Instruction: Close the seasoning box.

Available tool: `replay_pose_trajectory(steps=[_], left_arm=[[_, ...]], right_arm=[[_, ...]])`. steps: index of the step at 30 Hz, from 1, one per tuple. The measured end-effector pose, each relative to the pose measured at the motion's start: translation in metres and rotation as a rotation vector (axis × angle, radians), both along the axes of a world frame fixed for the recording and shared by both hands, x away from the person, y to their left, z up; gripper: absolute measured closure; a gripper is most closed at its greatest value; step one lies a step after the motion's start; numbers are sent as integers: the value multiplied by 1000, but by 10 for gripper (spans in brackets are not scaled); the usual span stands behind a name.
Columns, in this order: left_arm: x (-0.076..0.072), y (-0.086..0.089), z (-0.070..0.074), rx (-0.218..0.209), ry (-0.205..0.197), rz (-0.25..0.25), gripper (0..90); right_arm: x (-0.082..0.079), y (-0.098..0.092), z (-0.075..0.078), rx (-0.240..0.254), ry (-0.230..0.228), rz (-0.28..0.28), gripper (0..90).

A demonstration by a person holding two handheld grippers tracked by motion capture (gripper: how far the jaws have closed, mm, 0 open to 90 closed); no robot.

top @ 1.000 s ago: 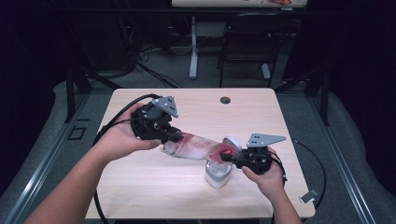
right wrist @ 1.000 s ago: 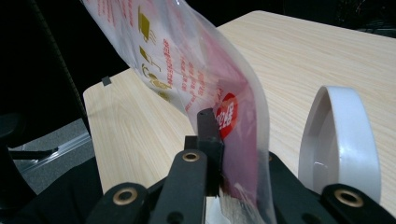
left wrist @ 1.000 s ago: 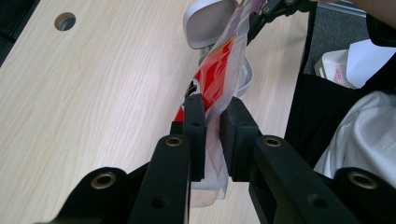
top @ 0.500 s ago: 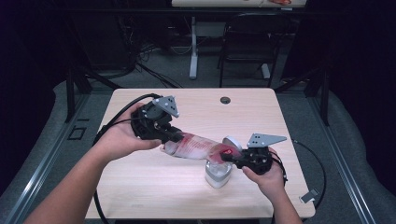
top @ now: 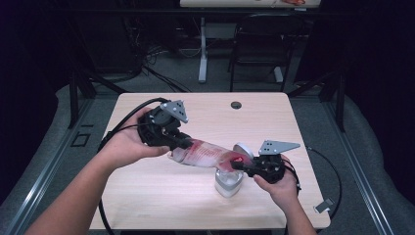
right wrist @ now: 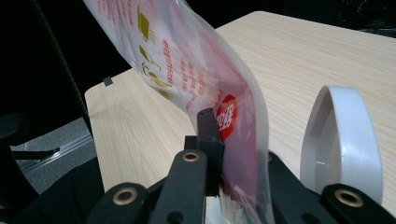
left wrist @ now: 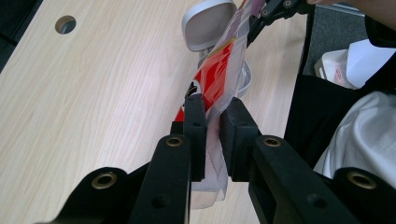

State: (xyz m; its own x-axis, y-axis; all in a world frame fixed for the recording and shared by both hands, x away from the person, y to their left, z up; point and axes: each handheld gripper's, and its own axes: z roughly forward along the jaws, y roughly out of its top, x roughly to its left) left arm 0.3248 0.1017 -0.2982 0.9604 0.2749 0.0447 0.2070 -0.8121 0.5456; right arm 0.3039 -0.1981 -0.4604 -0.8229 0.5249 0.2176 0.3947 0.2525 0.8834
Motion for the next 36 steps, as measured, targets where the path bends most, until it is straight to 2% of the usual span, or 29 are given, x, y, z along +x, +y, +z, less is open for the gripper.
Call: replay_pose_trajectory(steps=[36], left_arm=[[2, 1, -3, -4, 7, -2, 816]], right_arm=[[1, 4, -4, -8, 0, 3, 867]])
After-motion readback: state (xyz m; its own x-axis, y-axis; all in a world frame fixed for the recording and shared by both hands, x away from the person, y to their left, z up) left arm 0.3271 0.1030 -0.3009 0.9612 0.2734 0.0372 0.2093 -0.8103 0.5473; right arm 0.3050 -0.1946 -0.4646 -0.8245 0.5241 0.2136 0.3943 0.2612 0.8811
